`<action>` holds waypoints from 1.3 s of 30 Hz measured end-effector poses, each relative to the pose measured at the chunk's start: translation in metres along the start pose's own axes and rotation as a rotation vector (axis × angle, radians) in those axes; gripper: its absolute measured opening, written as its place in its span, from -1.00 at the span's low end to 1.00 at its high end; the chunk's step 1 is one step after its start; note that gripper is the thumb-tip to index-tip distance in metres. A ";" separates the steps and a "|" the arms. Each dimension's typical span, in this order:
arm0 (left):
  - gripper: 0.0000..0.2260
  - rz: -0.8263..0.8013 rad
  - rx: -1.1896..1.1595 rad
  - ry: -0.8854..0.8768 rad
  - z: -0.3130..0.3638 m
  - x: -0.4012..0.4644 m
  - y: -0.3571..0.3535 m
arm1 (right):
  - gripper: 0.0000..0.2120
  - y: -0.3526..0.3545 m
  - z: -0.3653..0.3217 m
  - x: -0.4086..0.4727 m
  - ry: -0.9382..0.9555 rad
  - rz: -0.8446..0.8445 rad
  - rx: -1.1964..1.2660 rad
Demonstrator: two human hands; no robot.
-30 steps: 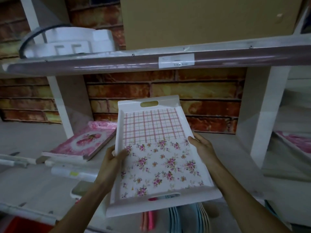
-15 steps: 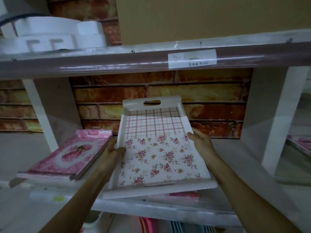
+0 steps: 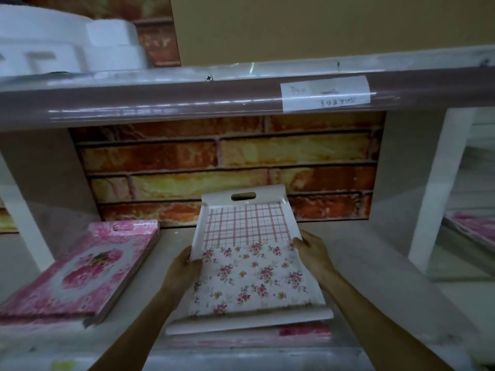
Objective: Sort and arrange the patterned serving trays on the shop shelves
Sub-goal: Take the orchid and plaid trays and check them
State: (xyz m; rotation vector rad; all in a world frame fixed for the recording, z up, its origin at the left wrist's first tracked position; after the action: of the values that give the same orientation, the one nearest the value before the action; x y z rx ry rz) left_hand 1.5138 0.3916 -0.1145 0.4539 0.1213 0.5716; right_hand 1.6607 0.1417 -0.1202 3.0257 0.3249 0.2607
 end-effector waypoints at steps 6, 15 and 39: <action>-0.64 -0.007 0.048 -0.004 -0.018 0.006 -0.004 | -0.69 -0.008 0.021 -0.004 -0.037 0.015 -0.070; -0.65 0.010 0.155 -0.071 -0.031 0.013 -0.012 | -0.71 -0.002 0.040 -0.007 -0.032 0.051 -0.165; -0.63 -0.019 0.583 -0.703 -0.008 0.010 -0.017 | -0.70 0.028 -0.012 -0.017 -0.092 0.045 -0.447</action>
State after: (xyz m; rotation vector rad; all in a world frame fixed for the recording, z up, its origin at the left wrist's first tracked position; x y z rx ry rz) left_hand 1.5288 0.3872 -0.1291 1.1932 -0.3925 0.3224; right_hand 1.6476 0.1113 -0.1087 2.5953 0.1634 0.1681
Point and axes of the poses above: each hand's wrist, its own x-axis towards the middle knuckle, its own y-axis out of the back of the hand, z = x × y, the point moved 2 cm from there along x, towards the middle knuckle, and after that the axes turned 9 degrees about x, right-handed, at the moved point
